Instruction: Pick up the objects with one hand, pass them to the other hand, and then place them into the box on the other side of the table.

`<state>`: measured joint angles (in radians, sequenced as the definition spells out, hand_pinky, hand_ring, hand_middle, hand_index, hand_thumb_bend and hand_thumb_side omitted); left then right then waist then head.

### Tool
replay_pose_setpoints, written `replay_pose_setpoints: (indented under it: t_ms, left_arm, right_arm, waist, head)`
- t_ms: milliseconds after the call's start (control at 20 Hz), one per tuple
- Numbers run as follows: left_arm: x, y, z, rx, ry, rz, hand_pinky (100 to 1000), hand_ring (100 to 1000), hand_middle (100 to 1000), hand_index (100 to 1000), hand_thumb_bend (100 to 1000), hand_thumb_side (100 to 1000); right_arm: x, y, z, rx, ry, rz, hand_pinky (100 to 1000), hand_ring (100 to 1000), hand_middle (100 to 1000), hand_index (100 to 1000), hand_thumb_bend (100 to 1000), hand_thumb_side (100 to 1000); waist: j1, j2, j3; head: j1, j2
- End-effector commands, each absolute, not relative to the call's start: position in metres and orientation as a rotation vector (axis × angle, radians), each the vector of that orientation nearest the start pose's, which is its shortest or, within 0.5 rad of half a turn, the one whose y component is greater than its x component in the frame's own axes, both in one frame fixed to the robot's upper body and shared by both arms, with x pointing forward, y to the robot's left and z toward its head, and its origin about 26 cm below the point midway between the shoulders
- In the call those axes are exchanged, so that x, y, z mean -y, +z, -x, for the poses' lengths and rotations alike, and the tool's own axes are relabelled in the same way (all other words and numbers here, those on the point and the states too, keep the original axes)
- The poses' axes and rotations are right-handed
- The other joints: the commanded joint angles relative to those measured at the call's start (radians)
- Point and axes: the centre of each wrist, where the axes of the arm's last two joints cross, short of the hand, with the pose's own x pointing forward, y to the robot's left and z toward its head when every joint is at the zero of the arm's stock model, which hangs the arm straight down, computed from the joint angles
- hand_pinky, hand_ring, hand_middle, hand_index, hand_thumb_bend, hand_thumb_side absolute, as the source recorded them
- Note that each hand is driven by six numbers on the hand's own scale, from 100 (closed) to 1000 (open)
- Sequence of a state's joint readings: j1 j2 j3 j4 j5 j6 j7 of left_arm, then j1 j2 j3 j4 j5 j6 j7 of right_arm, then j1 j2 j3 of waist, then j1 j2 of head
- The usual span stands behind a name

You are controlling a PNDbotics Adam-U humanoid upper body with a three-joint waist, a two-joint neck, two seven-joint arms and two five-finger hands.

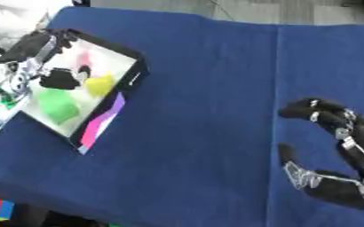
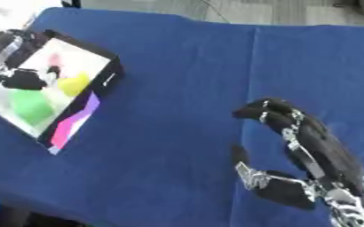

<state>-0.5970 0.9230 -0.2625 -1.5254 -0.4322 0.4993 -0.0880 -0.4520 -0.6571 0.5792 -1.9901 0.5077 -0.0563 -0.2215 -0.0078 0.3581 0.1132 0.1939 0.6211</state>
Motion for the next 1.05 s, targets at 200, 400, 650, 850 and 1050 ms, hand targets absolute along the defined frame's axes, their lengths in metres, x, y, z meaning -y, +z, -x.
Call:
replay_pose_setpoints:
  t_ms: [200,400,650,850,1050]
  left_arm:
    - [-0.377,0.255,-0.372,1.21,-0.823,-1.344,863,828,819,967,569,765]
    - [-0.375,0.265,-0.363,1.268,-0.703,-1.368,856,789,780,924,217,823]
    - [-0.339,0.287,-0.33,1.695,-0.448,-1.1,865,749,735,855,100,848]
    - [-0.314,0.283,-0.306,2.007,-0.217,-0.774,869,752,760,887,100,903]
    - [-0.301,0.269,-0.298,2.143,0.007,-0.454,871,768,797,908,201,932]
  right_arm:
    - [0.196,0.176,-0.282,-3.081,-1.51,-0.779,889,792,708,814,100,337]
    - [0.208,0.175,-0.283,-3.176,-1.356,-0.829,884,782,701,817,100,313]
    - [0.235,0.183,-0.287,-3.419,-0.977,-0.87,881,777,715,858,100,399]
    - [0.265,0.189,-0.287,-3.641,-0.698,-0.815,869,770,711,869,100,458]
    - [0.288,0.185,-0.282,-3.963,-0.48,-0.516,863,788,743,889,100,590]
  waist:
    - [0.003,-0.032,-0.009]
    - [0.003,-0.036,-0.014]
    - [0.0,-0.041,-0.022]
    - [-0.004,-0.043,-0.034]
    - [-0.003,-0.04,-0.042]
  head:
    - [-0.001,0.004]
    - [-0.009,0.006]
    - [-0.078,0.014]
    - [-0.125,0.015]
    - [-0.168,0.008]
